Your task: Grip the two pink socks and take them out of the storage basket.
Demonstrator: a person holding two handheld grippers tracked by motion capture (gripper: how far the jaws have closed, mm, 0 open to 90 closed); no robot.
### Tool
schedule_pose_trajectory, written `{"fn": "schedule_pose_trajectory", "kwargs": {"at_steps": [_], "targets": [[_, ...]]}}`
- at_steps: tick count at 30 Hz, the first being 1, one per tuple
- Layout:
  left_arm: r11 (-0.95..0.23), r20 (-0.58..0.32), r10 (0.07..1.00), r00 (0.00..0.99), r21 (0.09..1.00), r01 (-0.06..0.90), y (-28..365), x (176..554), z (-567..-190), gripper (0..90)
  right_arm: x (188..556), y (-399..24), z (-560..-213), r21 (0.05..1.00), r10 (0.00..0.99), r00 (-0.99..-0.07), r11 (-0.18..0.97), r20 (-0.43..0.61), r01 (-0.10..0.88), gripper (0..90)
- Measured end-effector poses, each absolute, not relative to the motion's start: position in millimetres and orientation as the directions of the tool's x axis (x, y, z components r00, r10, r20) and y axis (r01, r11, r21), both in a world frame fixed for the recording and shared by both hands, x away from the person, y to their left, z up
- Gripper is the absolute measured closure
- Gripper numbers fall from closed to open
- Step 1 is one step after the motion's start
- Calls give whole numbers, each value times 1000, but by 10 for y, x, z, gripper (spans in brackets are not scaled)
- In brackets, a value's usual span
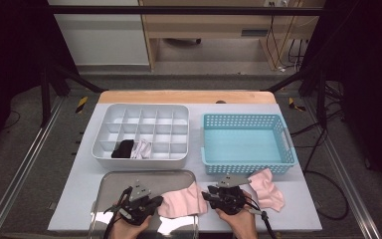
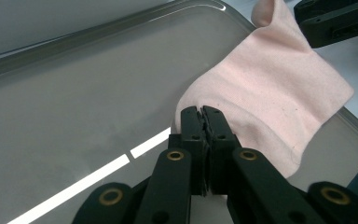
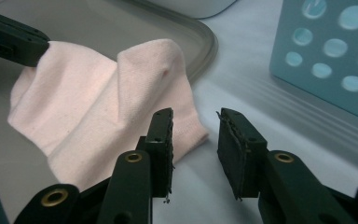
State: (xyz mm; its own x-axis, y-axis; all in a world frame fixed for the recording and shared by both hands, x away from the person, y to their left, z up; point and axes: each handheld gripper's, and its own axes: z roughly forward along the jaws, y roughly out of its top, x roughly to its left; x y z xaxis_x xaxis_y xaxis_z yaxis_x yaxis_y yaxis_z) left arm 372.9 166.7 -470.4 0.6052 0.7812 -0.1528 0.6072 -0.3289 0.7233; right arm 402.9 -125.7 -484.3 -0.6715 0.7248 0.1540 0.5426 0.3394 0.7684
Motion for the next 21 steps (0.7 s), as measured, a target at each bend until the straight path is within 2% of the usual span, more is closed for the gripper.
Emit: {"fn": "schedule_pose_trajectory", "kwargs": {"at_steps": [3,6,7,12,21], "targets": [[-329,-156,781,605,721,610,1662,3736,-4710,871,4047,-1212,-4877,762,719,-680,356,148,542,718],[-328,-157,781,605,721,611,1659,3736,-4712,871,4045,-1211,-4864,744,714,-676,349,182,570,851],[-326,-159,781,605,721,611,1657,3736,-4712,871,4043,-1218,-4859,742,710,-678,346,193,574,870],[-336,-155,771,617,725,602,1590,3728,-4714,870,4041,-1330,-4785,745,732,-656,332,184,579,881],[-368,-171,719,674,729,577,1257,3723,-4689,869,3993,-1675,-4499,816,751,-630,229,199,531,883]]}}
